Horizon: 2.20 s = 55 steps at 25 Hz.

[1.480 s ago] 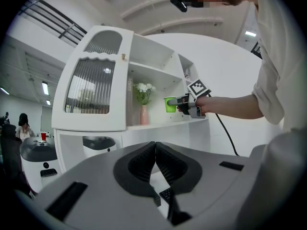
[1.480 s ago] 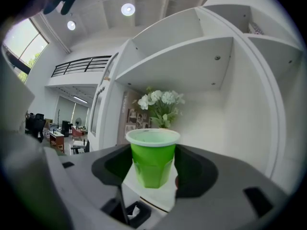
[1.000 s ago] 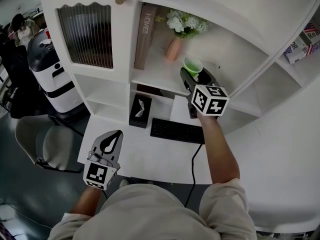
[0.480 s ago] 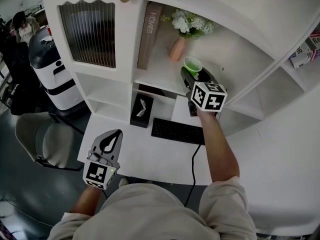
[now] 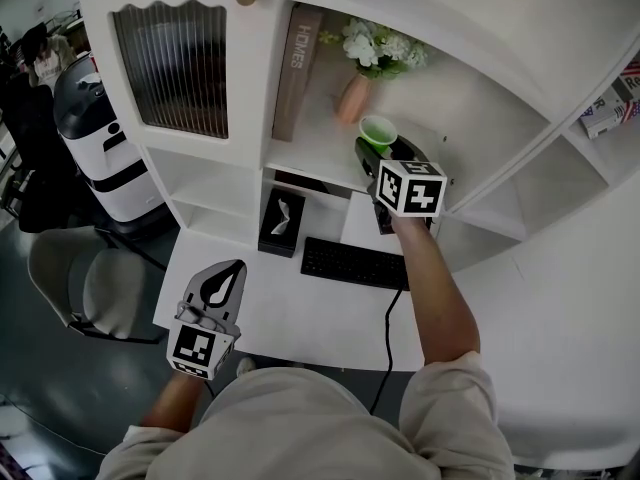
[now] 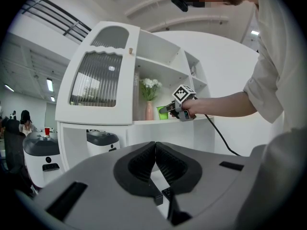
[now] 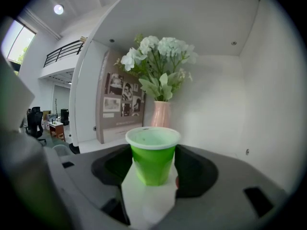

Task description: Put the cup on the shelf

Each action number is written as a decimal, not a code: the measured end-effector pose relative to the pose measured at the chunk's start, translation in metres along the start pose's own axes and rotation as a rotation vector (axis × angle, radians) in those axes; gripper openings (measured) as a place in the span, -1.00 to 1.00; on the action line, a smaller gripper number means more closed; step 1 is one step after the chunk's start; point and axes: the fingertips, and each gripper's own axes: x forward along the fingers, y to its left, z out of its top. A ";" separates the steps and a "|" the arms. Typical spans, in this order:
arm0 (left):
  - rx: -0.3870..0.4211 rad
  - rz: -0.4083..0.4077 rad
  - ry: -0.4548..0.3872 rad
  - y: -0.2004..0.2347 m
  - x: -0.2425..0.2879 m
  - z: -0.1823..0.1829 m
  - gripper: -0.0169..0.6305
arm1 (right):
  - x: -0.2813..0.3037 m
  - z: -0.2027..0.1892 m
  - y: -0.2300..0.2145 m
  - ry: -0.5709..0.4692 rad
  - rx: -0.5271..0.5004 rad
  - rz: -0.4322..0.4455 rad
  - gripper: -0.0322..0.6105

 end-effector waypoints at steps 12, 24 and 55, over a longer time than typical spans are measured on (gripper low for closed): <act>-0.008 -0.006 -0.016 0.004 0.002 0.007 -0.94 | 0.002 0.000 -0.001 0.008 0.016 0.001 0.02; -0.003 -0.010 -0.012 0.004 -0.001 0.004 -0.94 | 0.002 0.000 -0.001 0.009 0.035 0.002 0.20; 0.013 -0.080 -0.034 -0.024 -0.001 0.013 -0.94 | -0.126 0.016 0.031 -0.174 -0.035 -0.018 -0.30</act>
